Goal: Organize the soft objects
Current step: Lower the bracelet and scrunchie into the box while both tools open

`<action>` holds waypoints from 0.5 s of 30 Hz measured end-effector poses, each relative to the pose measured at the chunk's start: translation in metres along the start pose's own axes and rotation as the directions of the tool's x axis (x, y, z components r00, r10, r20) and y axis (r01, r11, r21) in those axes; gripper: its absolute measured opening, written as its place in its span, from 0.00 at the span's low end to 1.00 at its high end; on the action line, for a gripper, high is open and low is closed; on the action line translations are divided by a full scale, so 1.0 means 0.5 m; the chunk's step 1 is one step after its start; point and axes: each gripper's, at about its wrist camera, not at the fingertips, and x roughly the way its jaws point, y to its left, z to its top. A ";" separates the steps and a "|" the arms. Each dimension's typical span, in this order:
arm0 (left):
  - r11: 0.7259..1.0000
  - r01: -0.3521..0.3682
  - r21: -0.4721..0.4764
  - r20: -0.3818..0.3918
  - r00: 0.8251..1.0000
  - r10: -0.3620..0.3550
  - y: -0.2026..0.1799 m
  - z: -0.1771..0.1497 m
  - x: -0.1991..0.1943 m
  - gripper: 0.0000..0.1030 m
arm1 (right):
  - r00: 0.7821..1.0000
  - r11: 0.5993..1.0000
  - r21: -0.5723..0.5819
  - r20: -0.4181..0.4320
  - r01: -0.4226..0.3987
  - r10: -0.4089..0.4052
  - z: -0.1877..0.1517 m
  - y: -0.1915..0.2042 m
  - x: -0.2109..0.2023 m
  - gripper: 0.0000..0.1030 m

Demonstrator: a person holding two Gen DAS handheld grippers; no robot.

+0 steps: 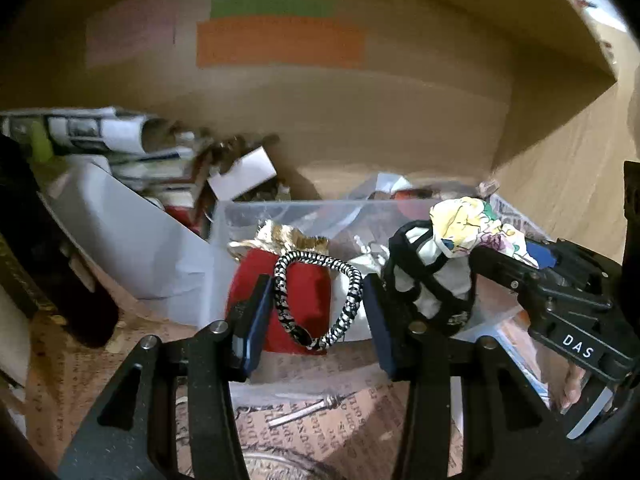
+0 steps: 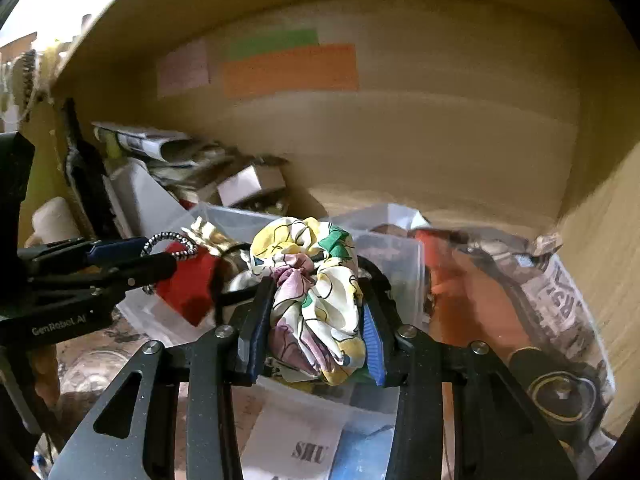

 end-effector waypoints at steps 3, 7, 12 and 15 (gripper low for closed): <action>1.000 -0.006 0.004 -0.029 1.000 0.006 0.001 0.000 0.030 0.43 | 1.000 1.000 0.005 -0.024 -0.002 0.002 -0.005 -0.006 0.021 0.35; 1.000 -0.011 0.015 -0.047 0.999 0.011 -0.002 0.000 0.054 0.44 | 0.998 1.000 0.018 -0.068 -0.007 0.008 -0.015 -0.011 0.046 0.41; 0.999 -0.028 0.025 -0.062 0.998 0.030 -0.003 -0.005 0.069 0.62 | 0.995 1.000 0.003 -0.098 0.008 -0.008 -0.019 -0.006 0.060 0.62; 1.000 -0.022 0.016 -0.062 0.998 0.023 0.003 -0.007 0.062 0.63 | 0.996 1.000 -0.003 -0.083 0.023 -0.023 -0.017 -0.006 0.052 0.69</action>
